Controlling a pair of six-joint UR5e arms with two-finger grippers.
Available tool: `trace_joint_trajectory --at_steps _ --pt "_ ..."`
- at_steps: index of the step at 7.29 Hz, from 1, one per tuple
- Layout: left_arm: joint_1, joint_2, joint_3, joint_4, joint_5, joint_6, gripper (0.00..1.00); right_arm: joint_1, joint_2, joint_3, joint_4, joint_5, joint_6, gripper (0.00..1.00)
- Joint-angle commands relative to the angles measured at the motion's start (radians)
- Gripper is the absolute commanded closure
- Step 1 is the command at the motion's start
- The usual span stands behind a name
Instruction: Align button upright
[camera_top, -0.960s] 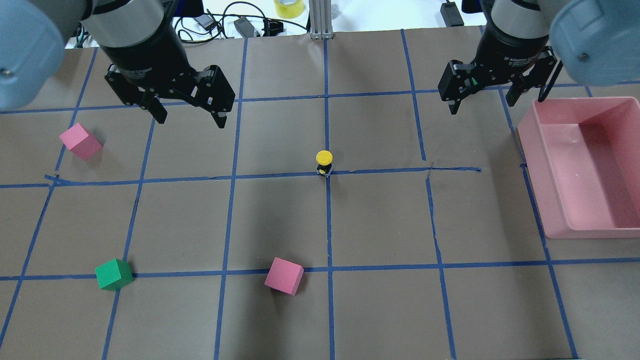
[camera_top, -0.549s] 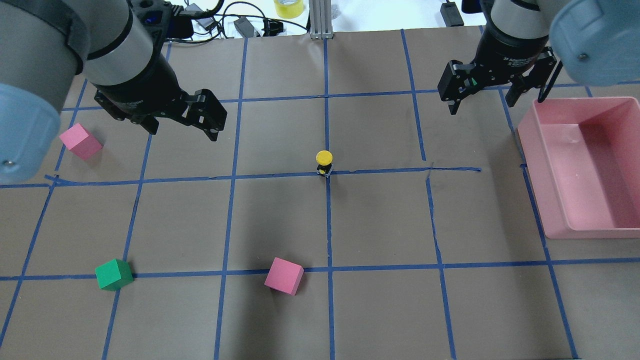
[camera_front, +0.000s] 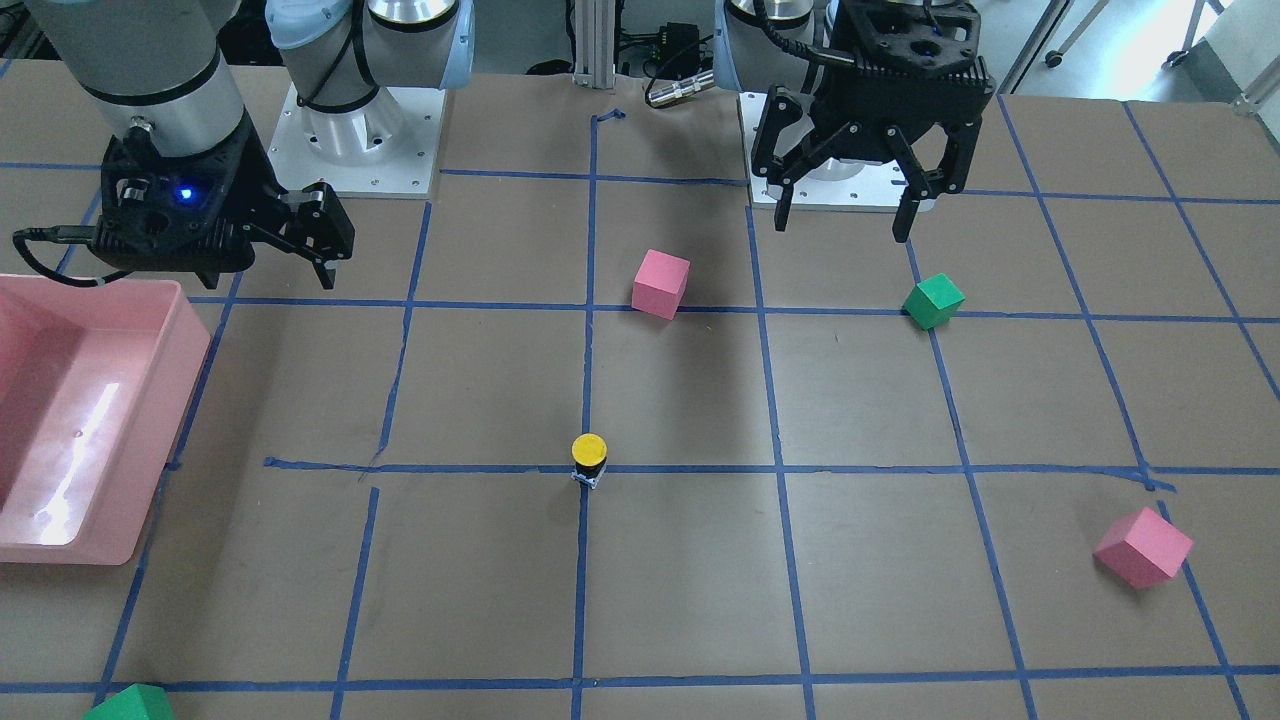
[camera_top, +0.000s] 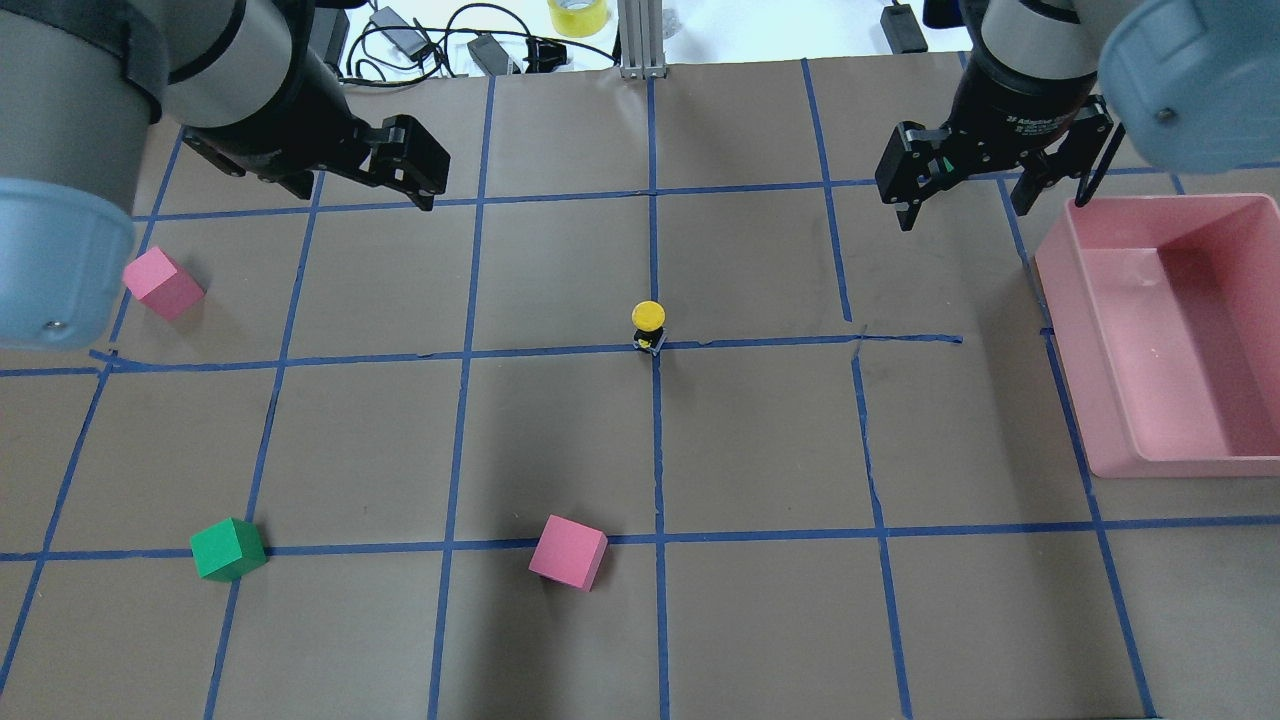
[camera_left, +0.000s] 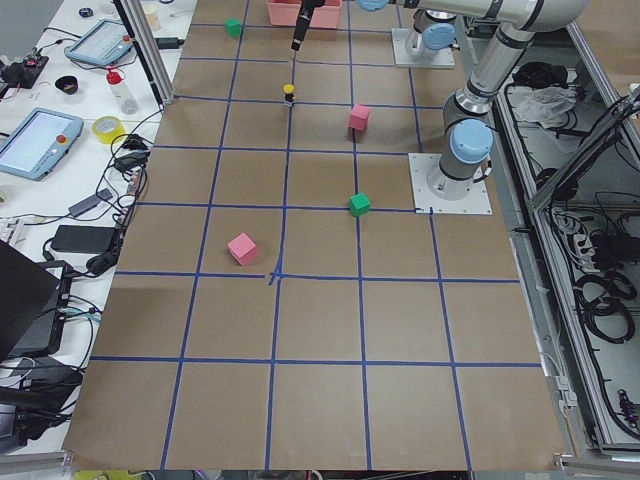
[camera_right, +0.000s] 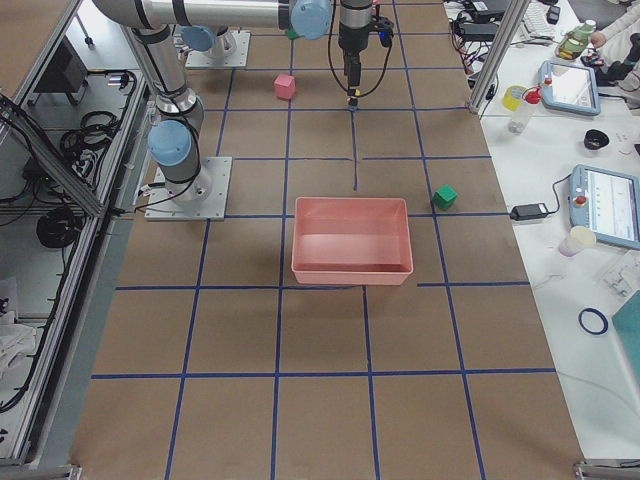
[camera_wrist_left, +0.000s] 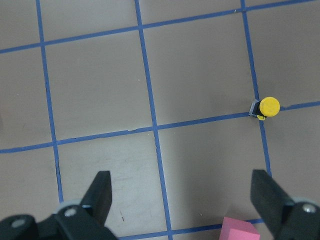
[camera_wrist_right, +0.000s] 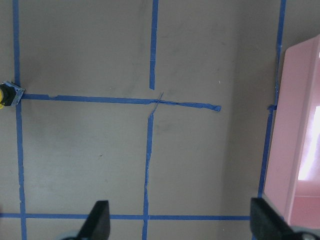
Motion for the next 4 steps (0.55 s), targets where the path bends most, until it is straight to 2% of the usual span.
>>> trace_joint_trajectory --at_steps 1,2,4 --pt "0.001 0.002 0.020 -0.091 0.002 -0.009 0.00 0.000 0.000 0.000 0.002 0.000 0.000 0.00" --pt "0.002 -0.016 0.078 -0.203 -0.002 -0.029 0.00 0.000 0.000 0.000 0.002 0.000 0.000 0.00" --pt "0.001 -0.053 0.119 -0.247 -0.042 -0.058 0.00 0.000 0.000 0.008 0.000 0.000 0.002 0.00"
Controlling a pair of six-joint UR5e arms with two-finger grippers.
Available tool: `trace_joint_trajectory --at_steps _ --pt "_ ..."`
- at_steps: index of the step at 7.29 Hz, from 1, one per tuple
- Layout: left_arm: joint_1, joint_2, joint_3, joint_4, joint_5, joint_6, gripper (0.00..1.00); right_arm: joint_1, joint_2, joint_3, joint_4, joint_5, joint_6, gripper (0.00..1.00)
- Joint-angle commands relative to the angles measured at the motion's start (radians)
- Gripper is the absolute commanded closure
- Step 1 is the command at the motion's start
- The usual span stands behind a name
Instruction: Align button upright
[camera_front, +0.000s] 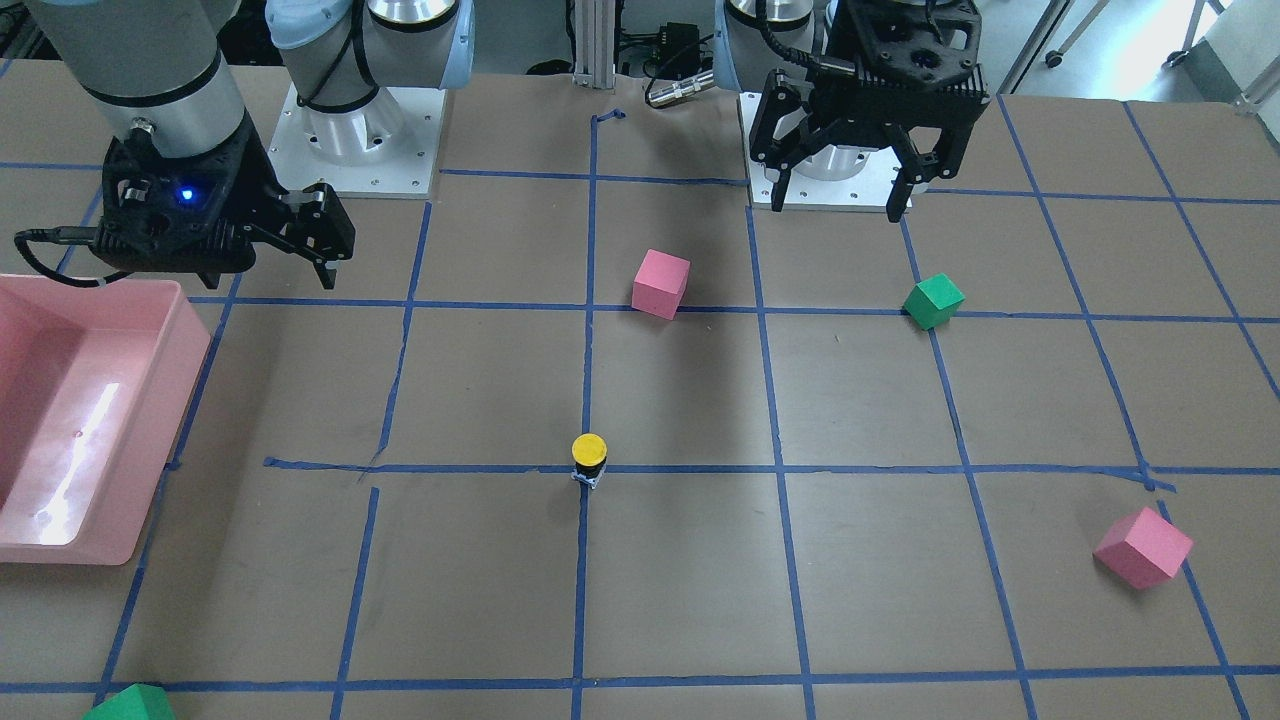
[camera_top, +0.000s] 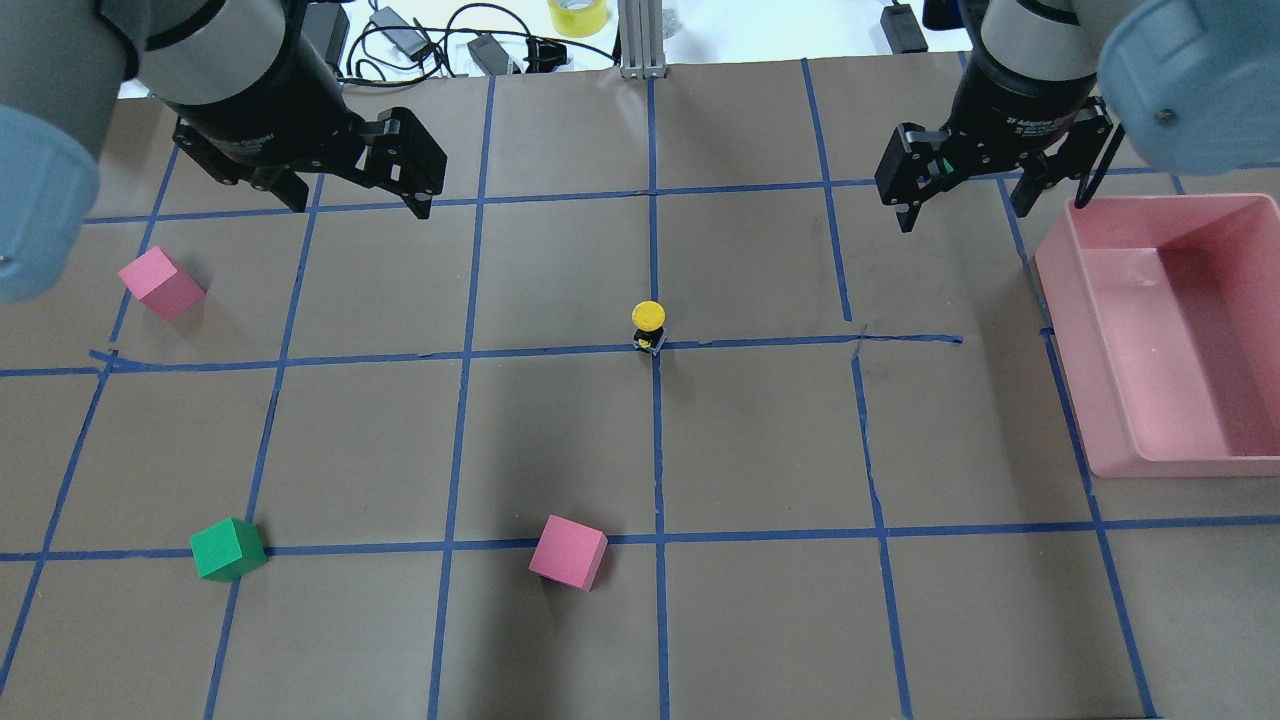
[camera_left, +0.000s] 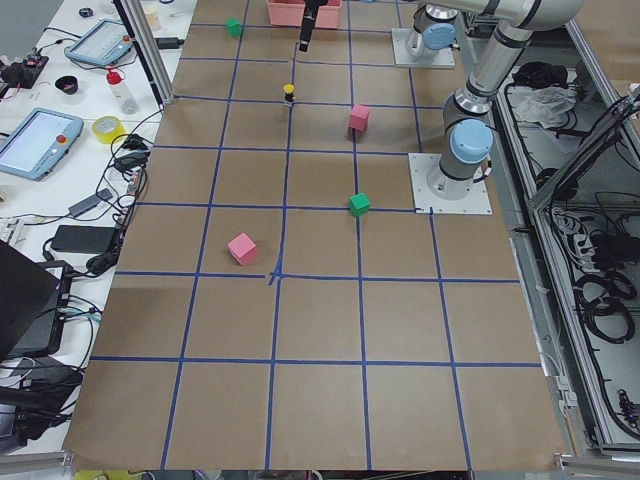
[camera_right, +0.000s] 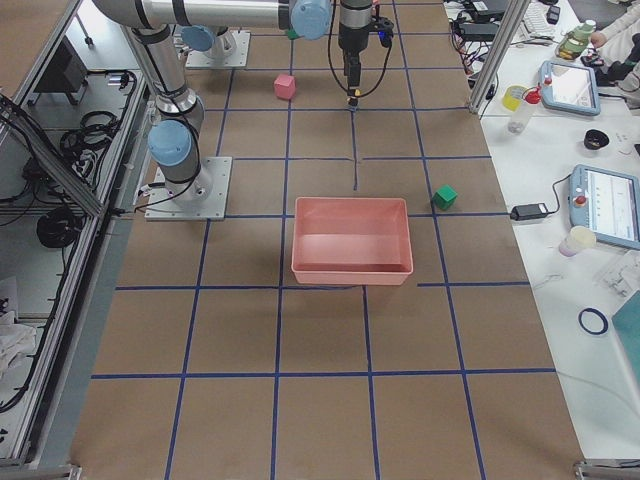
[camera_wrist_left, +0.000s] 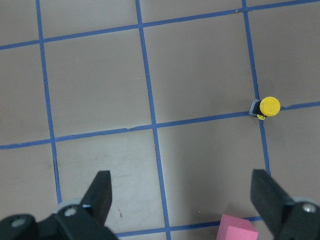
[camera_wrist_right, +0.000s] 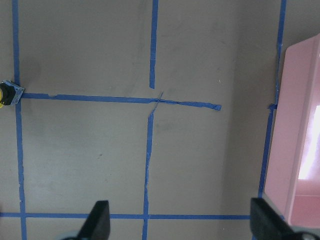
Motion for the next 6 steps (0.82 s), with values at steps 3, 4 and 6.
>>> trace_joint_trajectory --at_steps 3,4,6 --pt "-0.003 0.003 -0.003 -0.028 -0.029 -0.064 0.00 0.000 0.000 0.004 -0.004 0.000 0.001 0.00" --pt "-0.005 0.000 -0.008 -0.026 -0.031 -0.026 0.00 0.000 0.000 0.004 -0.003 0.000 0.001 0.00" --pt "0.001 0.006 -0.075 -0.028 -0.025 -0.007 0.00 0.000 0.000 0.004 -0.003 0.002 0.001 0.00"
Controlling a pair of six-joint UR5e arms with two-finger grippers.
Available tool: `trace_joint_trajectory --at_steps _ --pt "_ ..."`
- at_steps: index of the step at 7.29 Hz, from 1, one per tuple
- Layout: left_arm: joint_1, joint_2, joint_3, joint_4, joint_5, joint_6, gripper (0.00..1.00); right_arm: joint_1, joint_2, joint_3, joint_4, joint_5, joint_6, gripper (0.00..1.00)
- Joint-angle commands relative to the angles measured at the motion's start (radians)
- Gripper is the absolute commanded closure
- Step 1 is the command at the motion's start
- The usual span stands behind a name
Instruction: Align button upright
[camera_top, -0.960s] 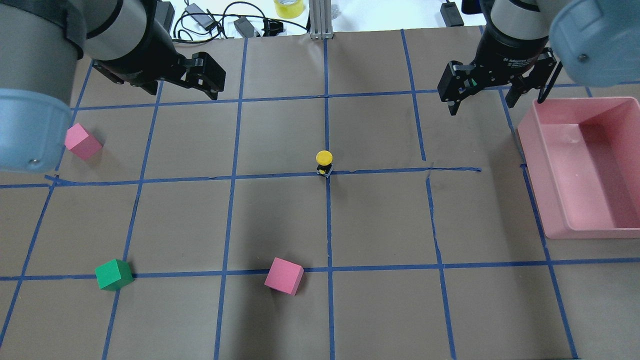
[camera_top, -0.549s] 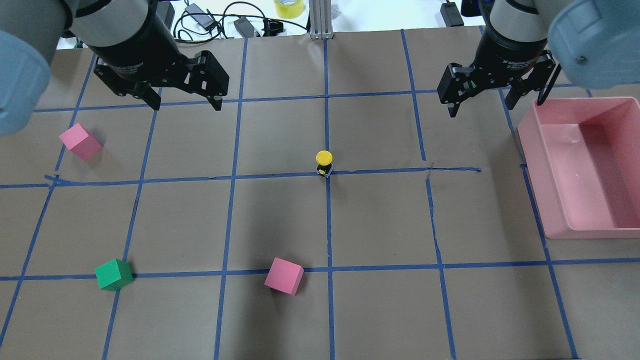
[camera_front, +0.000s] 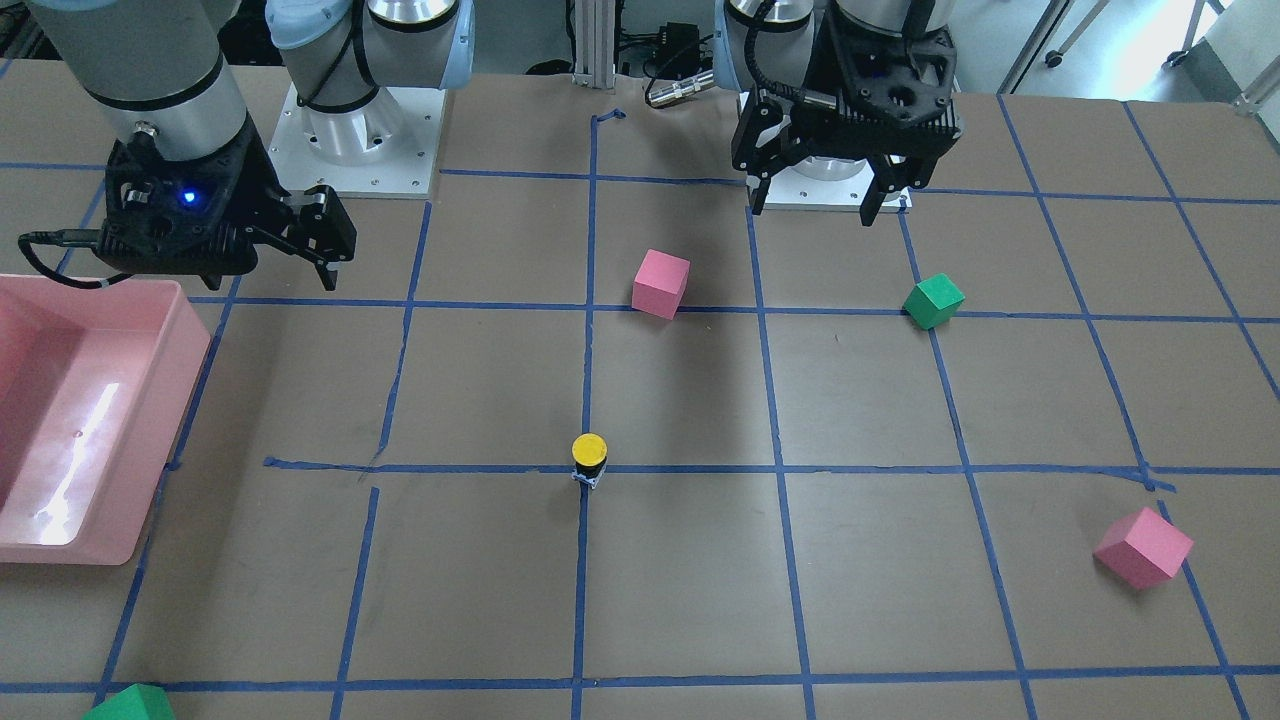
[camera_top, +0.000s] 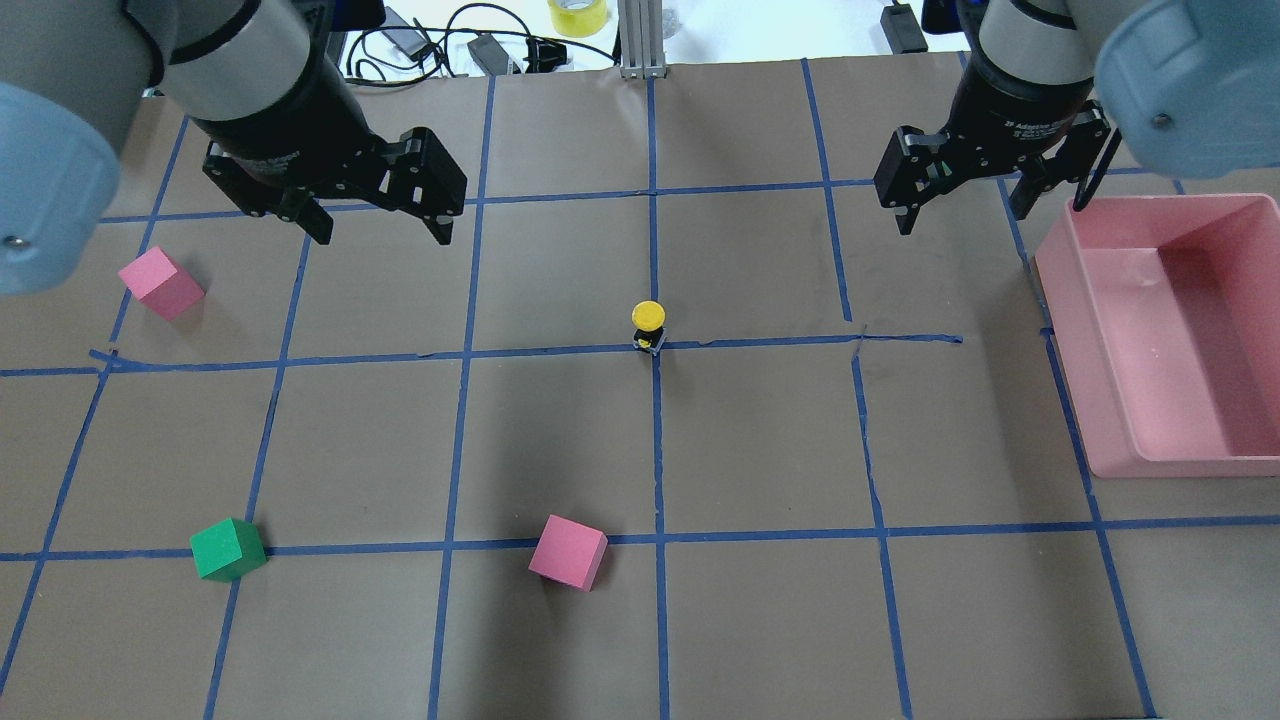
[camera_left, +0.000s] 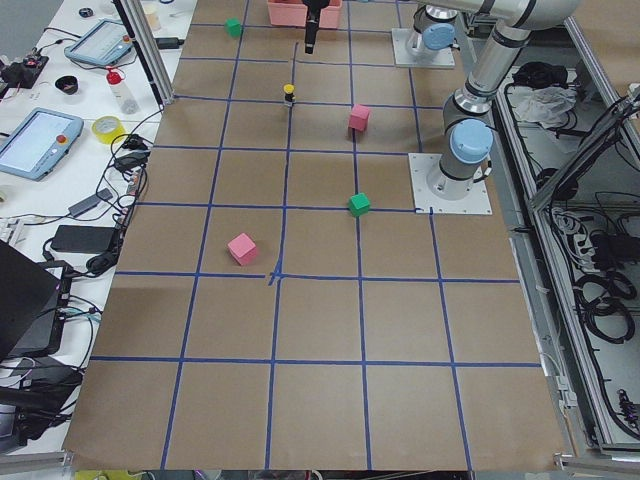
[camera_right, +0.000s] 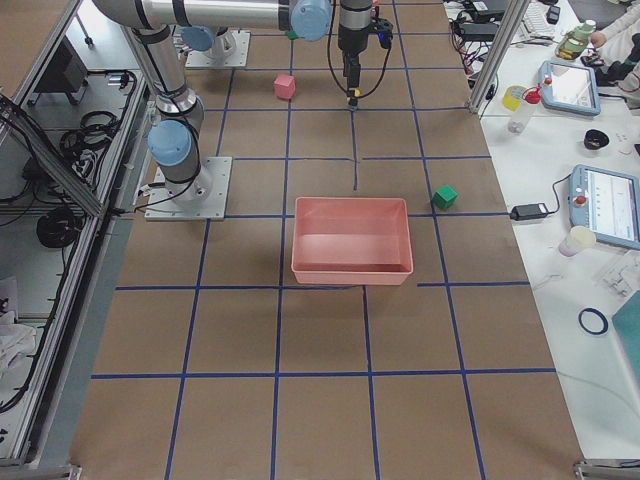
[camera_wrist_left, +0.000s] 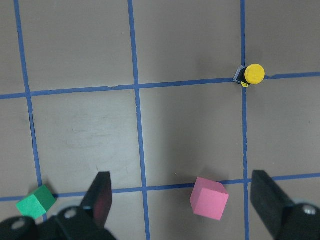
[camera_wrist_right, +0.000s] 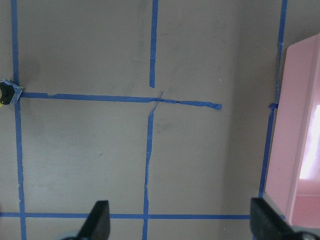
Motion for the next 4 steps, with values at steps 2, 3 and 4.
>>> trace_joint_trajectory --at_steps 2,3,4 --pt "0.009 0.007 -0.032 0.005 0.007 0.011 0.00 -0.001 0.000 0.000 -0.001 -0.001 0.000 0.00" --pt "0.009 0.007 -0.032 0.005 0.007 0.011 0.00 -0.002 0.000 0.000 -0.002 -0.003 0.000 0.00" --pt "0.010 0.006 -0.032 0.005 0.005 0.011 0.00 -0.002 0.000 0.000 -0.008 -0.001 0.000 0.00"
